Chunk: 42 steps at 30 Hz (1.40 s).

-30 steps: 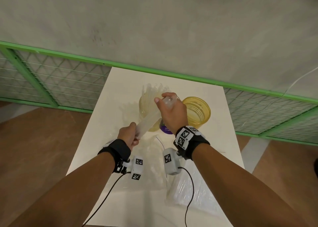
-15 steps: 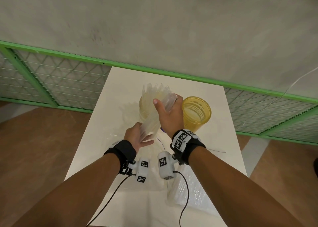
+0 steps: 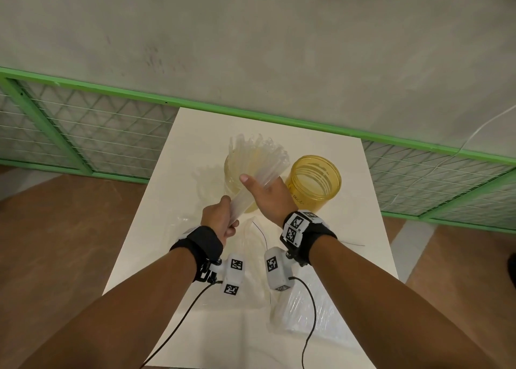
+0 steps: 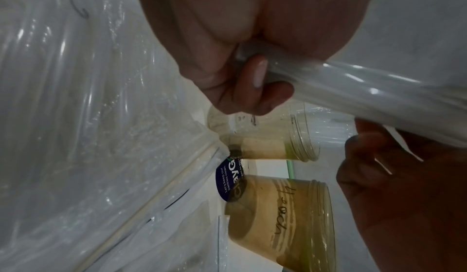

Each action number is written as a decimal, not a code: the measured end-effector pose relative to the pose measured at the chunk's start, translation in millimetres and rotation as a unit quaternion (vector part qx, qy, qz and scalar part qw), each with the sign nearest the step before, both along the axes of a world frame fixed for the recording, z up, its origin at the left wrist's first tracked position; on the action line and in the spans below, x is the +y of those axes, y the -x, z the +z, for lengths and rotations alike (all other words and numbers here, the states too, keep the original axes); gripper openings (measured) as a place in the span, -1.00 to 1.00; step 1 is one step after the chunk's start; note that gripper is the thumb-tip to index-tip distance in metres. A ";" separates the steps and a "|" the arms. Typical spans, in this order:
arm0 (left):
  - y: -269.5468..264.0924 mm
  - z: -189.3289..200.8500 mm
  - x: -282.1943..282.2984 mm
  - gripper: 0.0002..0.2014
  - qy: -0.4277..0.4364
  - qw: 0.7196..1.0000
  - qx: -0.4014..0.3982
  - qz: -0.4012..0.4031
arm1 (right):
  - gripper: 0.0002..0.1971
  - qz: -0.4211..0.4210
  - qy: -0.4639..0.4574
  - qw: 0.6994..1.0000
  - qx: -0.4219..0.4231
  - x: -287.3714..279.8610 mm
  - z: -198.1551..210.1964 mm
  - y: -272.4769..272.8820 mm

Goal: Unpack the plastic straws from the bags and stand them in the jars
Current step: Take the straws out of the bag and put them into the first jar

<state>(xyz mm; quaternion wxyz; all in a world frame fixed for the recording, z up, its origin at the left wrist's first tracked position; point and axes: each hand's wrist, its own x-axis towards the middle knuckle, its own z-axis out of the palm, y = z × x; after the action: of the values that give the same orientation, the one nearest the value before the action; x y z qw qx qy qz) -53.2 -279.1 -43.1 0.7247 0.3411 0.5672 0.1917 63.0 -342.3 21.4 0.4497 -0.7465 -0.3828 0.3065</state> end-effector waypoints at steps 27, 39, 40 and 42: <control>-8.2 -15.4 65.1 -0.69 -0.480 0.797 0.204 -0.302 | -0.76 -0.065 0.123 0.972 -0.191 73.0 27.1 -59.4; -4.3 -13.0 72.1 -0.70 -0.504 0.772 0.233 -0.310 | -0.52 0.063 0.330 0.916 -0.219 111.6 -10.7 -48.0; -4.3 -12.0 72.8 -0.69 -0.504 0.770 0.237 -0.311 | -0.50 0.065 0.338 0.913 -0.217 111.8 -7.3 -49.2; -4.3 -11.0 74.5 -0.69 -0.505 0.767 0.242 -0.314 | -0.46 0.075 0.350 0.907 -0.224 113.2 -4.2 -50.6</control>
<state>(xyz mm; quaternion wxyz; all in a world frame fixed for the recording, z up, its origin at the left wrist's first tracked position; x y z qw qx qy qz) -48.9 -204.6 -54.0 0.3061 0.8518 0.4069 0.1234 113.6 -229.1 17.2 0.0378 -0.8739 -0.3965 0.2787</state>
